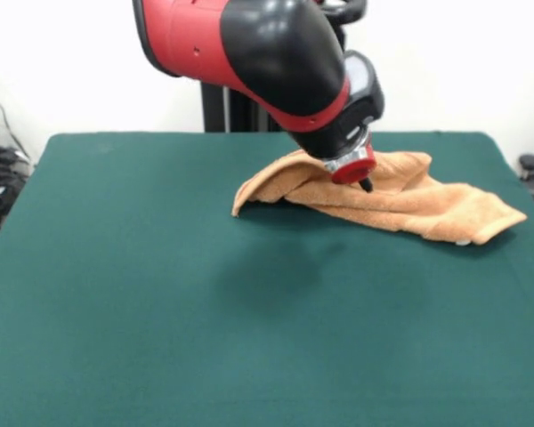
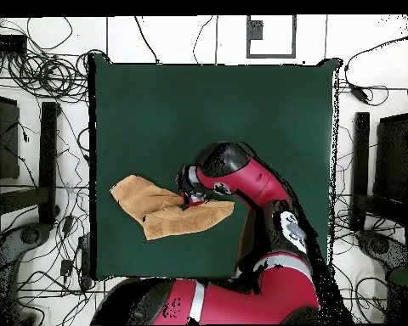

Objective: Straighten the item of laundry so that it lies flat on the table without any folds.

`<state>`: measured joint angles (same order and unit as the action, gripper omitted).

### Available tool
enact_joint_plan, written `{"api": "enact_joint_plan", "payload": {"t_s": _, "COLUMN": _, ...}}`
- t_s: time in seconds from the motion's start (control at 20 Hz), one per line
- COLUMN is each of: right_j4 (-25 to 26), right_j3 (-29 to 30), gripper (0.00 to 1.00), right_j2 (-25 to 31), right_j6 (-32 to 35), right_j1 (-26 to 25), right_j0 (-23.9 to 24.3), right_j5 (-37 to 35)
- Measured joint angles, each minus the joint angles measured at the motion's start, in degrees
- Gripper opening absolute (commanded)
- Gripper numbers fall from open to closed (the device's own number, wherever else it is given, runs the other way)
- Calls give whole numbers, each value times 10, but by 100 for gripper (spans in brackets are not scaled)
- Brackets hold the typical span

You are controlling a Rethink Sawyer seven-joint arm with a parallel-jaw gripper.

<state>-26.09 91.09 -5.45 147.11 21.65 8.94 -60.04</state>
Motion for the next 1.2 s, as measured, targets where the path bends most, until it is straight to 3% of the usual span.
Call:
{"api": "enact_joint_plan", "payload": {"t_s": 0.8, "right_j4": 12, "right_j3": 0, "gripper": 100, "right_j2": 15, "right_j6": 0, "right_j1": -34, "right_j0": 9, "right_j5": 0}}
{"api": "enact_joint_plan", "payload": {"t_s": 0.85, "right_j4": 12, "right_j3": 0, "gripper": 0, "right_j2": 15, "right_j6": 0, "right_j1": -38, "right_j0": 9, "right_j5": 0}}
{"api": "enact_joint_plan", "payload": {"t_s": 1.2, "right_j4": 12, "right_j3": -1, "gripper": 0, "right_j2": 15, "right_j6": 0, "right_j1": -56, "right_j0": 10, "right_j5": 0}}
